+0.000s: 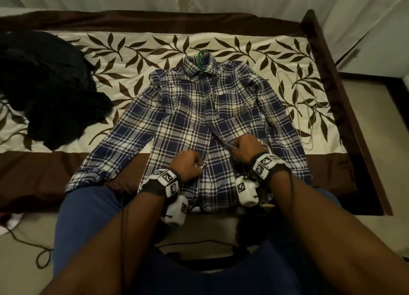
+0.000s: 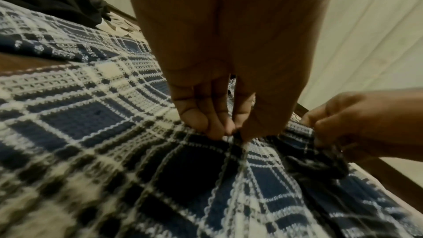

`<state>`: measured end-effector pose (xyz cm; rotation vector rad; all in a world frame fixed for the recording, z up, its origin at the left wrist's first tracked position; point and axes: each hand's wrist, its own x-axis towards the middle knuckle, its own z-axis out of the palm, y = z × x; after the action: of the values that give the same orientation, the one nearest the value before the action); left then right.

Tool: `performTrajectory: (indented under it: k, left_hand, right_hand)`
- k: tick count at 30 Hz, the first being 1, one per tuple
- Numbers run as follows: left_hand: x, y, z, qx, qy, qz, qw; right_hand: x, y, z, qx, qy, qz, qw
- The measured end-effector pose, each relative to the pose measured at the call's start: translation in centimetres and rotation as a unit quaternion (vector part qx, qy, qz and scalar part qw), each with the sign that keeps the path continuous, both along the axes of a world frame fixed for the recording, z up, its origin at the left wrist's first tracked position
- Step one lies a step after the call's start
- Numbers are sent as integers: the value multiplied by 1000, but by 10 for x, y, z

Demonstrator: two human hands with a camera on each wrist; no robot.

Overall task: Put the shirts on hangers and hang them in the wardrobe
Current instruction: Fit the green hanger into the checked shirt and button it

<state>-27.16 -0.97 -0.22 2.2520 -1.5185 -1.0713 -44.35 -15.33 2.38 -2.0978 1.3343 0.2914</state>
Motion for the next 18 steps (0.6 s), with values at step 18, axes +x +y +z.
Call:
performTrajectory:
  k: [18]
  left_hand:
    - [-8,-55,-37,-82,-84,48,992]
  right_hand:
    - [36,13,-47,-160,16,61,985]
